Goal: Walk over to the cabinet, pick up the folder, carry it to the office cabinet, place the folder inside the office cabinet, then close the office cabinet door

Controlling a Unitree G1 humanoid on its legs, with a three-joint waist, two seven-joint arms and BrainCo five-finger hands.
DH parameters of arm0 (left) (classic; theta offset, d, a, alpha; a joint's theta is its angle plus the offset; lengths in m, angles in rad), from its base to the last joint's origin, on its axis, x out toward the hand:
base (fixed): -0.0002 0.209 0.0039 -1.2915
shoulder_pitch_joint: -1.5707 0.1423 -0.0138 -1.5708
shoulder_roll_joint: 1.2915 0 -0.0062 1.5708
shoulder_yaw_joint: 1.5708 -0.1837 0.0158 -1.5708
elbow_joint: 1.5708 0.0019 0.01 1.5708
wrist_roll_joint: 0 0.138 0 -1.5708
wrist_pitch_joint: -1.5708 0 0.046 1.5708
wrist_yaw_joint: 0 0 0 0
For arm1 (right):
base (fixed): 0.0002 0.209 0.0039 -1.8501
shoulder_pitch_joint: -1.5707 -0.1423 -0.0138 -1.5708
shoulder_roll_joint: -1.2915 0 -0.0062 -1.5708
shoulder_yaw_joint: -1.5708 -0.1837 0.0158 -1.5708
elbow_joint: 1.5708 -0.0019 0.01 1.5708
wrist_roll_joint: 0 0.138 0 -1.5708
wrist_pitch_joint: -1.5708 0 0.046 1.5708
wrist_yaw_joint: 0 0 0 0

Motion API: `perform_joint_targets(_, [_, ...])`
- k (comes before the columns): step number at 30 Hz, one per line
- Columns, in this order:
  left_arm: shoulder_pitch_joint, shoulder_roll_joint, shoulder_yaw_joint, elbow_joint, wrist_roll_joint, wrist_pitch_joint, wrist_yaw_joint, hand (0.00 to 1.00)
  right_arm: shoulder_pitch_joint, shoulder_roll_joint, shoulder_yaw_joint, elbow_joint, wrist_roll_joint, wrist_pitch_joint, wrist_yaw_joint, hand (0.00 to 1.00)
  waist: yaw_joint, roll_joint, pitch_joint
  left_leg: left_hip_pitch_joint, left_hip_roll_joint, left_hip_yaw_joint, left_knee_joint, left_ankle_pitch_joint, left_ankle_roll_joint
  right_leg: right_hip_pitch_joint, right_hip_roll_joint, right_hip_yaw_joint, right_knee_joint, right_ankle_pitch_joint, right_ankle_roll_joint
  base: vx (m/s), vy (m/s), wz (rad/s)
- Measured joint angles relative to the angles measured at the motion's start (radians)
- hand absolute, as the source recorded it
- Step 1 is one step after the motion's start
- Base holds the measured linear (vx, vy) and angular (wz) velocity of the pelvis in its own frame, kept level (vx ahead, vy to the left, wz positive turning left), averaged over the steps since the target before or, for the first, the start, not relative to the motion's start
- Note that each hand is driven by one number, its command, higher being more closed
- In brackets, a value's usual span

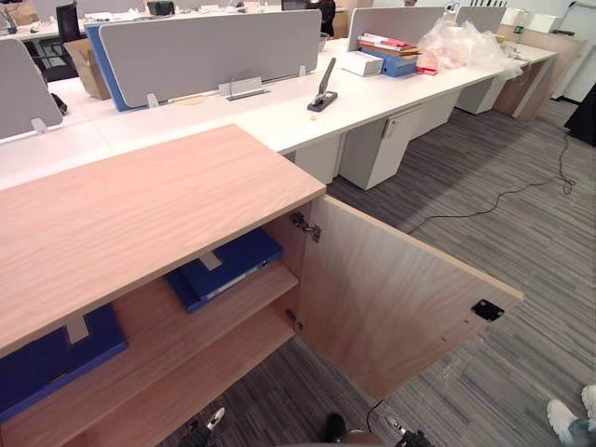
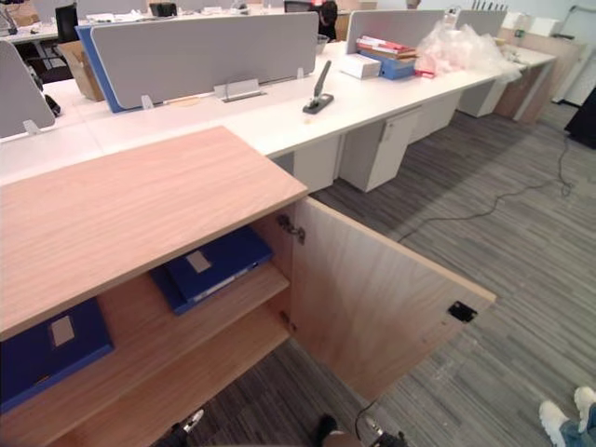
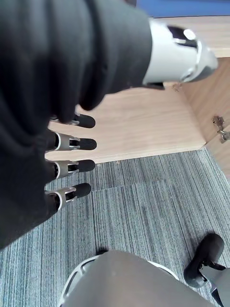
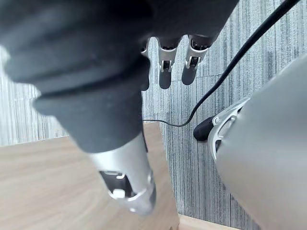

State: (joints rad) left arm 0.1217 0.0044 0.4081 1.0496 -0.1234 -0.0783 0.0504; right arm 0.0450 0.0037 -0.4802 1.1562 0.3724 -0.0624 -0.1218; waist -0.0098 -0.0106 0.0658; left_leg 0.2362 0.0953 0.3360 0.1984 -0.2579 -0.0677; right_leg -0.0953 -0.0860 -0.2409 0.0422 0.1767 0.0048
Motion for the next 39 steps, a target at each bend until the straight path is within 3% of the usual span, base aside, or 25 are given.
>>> perform_joint_targets(4, [0.003, 0.012, 0.005, -0.001, -0.003, 0.003, 0.0, 0.0, -0.003, -0.002, -0.003, 0.009, 0.0, 0.0, 0.0, 0.0, -0.002, -0.008, 0.006, 0.009, -0.025, 0.016, -0.022, -0.021, 0.006, 0.036, 0.015, 0.03, -0.134, 0.055, 0.001, -0.15, 0.025, -0.39])
perform_joint_targets(7, [0.027, 0.019, 0.01, 0.002, -0.004, 0.009, 0.002, 0.0, 0.001, -0.004, 0.002, 0.016, -0.001, 0.001, 0.001, 0.0, -0.006, 0.01, -0.001, 0.012, -0.022, 0.052, -0.046, -0.031, 0.014, 0.008, 0.032, 0.031, -0.132, 0.053, 0.0, -0.06, 0.004, -0.6])
perform_joint_targets(9, [0.024, 0.024, 0.006, 0.01, -0.004, 0.009, 0.005, 0.0, 0.019, -0.009, 0.001, 0.016, 0.001, 0.002, 0.0, 0.0, -0.016, 0.009, 0.004, 0.023, -0.031, 0.045, -0.056, -0.028, 0.002, 0.006, 0.042, 0.037, -0.134, 0.076, -0.014, 0.07, -0.019, -0.24])
perform_joint_targets(11, [0.022, 0.031, -0.016, 0.029, 0.0, 0.011, 0.007, 0.0, 0.03, -0.026, 0.002, 0.017, -0.001, 0.002, 0.0, 0.0, -0.026, 0.028, -0.006, 0.027, -0.019, 0.033, -0.057, -0.013, -0.008, 0.001, 0.063, 0.061, -0.133, 0.087, -0.012, 0.13, -0.024, -0.17])
perform_joint_targets(13, [0.011, 0.037, -0.055, 0.044, 0.005, 0.011, 0.007, 0.0, 0.017, -0.043, 0.001, 0.013, -0.002, -0.001, 0.001, 0.0, -0.025, 0.035, -0.01, 0.006, -0.023, -0.02, -0.048, -0.005, 0.001, -0.03, 0.074, 0.101, -0.128, 0.088, -0.015, 0.14, -0.041, -0.47])
perform_joint_targets(15, [-0.003, 0.028, -0.077, 0.043, 0.013, 0.01, 0.006, 0.0, 0.01, -0.049, 0.002, -0.002, -0.004, -0.001, 0.001, 0.0, -0.025, 0.05, 0.001, 0.003, -0.031, -0.02, -0.051, -0.003, 0.005, -0.048, 0.076, 0.129, -0.127, 0.089, -0.015, 0.06, 0.005, -0.49])
perform_joint_targets(18, [-0.021, 0.015, -0.098, 0.043, 0.015, 0.009, 0.005, 0.0, 0.011, -0.046, 0.01, -0.007, -0.005, 0.0, 0.0, 0.0, -0.027, 0.052, 0.019, 0.008, -0.051, -0.01, -0.03, 0.008, 0.02, -0.064, 0.07, 0.151, -0.083, 0.083, -0.007, 0.0, 0.019, -0.33])
perform_joint_targets(20, [-0.022, 0.009, -0.1, 0.04, 0.016, 0.005, -0.001, 0.0, 0.029, -0.037, 0.037, -0.029, -0.009, 0.001, 0.0, 0.0, -0.027, 0.047, 0.029, 0.012, -0.055, 0.005, 0.013, 0.009, 0.023, -0.089, 0.058, 0.145, 0.008, 0.039, -0.028, -0.07, 0.038, -0.18])
perform_joint_targets(21, [-0.023, 0.01, -0.097, 0.039, 0.017, 0.003, -0.001, 0.0, 0.03, -0.032, 0.042, -0.044, -0.011, 0.001, 0.0, 0.0, -0.029, 0.043, 0.034, 0.012, -0.058, 0.012, 0.036, 0.01, 0.024, -0.103, 0.048, 0.128, 0.062, 0.008, -0.061, -0.1, 0.05, -0.03])
perform_joint_targets(22, [-0.021, 0.011, -0.095, 0.039, 0.018, 0.004, -0.001, 0.0, 0.042, -0.029, 0.043, -0.062, -0.03, 0.001, 0.001, 0.0, -0.032, 0.034, 0.037, 0.012, -0.057, 0.012, 0.054, 0.012, 0.033, -0.117, 0.025, 0.075, 0.127, -0.052, -0.117, -0.09, 0.05, 0.06])
perform_joint_targets(24, [-0.016, 0.001, -0.091, 0.039, 0.018, 0.003, -0.001, 0.0, 0.037, -0.035, 0.036, -0.062, -0.04, 0.002, 0.001, 0.0, -0.028, 0.057, 0.029, 0.017, -0.045, 0.004, 0.025, 0.013, 0.04, -0.153, -0.032, -0.04, 0.256, -0.137, -0.141, -0.04, 0.065, 0.31])
perform_joint_targets(25, [-0.014, 0.002, -0.091, 0.038, 0.017, 0.003, -0.002, 0.0, 0.034, -0.038, 0.022, -0.064, -0.043, 0.006, 0.002, 0.0, -0.031, 0.048, 0.031, 0.047, -0.059, -0.012, -0.048, 0.008, 0.039, -0.201, -0.12, -0.104, 0.525, -0.245, -0.109, 0.04, 0.068, 0.63])
perform_joint_targets(26, [-0.015, 0.01, -0.091, 0.03, 0.013, 0.004, -0.002, 0.0, 0.033, -0.036, 0.012, -0.062, -0.045, 0.011, 0.004, 0.0, -0.032, 0.035, 0.031, 0.066, -0.075, -0.022, -0.087, 0.002, 0.029, -0.197, -0.139, -0.111, 0.563, -0.289, -0.053, 0.05, 0.036, 0.58])
perform_joint_targets(27, [-0.015, 0.01, -0.091, 0.03, 0.013, 0.003, -0.002, 0.0, 0.033, -0.036, 0.011, -0.062, -0.045, 0.011, 0.004, 0.0, -0.032, 0.034, 0.03, 0.067, -0.076, -0.022, -0.089, 0.002, 0.028, -0.197, -0.139, -0.111, 0.562, -0.289, -0.052, 0.02, -0.068, -0.3])
perform_joint_targets(28, [-0.018, 0.022, -0.077, 0.024, 0.015, 0.01, -0.002, 0.0, -0.011, -0.041, 0.004, -0.051, -0.061, 0.017, 0.015, 0.0, -0.001, 0.036, 0.023, 0.053, -0.071, 0.002, -0.083, 0.006, 0.025, -0.185, -0.095, -0.106, 0.462, -0.287, -0.026, -0.03, -0.124, -0.61])
perform_joint_targets(30, [-0.016, 0.022, -0.076, 0.035, 0.015, 0.012, -0.002, 0.0, -0.023, -0.044, 0.003, -0.04, -0.08, 0.021, 0.02, 0.0, -0.001, 0.037, 0.024, 0.027, -0.05, -0.007, -0.042, 0.028, 0.048, -0.145, -0.05, -0.097, 0.352, -0.233, -0.032, -0.05, -0.149, -0.51])
perform_joint_targets(34, [-0.017, 0.019, -0.082, 0.035, 0.011, 0.01, 0.0, 0.0, -0.018, -0.053, 0.0, -0.013, -0.079, 0.023, 0.02, 0.0, -0.001, 0.027, 0.01, 0.003, -0.04, -0.054, -0.016, 0.106, 0.045, -0.052, 0.001, -0.085, 0.112, -0.126, -0.036, -0.04, -0.144, -0.21])
perform_joint_targets(39, [-0.017, 0.021, -0.09, 0.033, 0.004, 0.009, 0.001, 0.0, -0.035, -0.063, 0.004, -0.013, -0.081, 0.023, 0.015, 0.0, 0.002, 0.022, 0.008, -0.01, -0.039, -0.082, -0.026, 0.109, 0.043, 0.013, 0.039, -0.083, -0.072, -0.025, -0.034, -0.05, -0.063, -0.04])
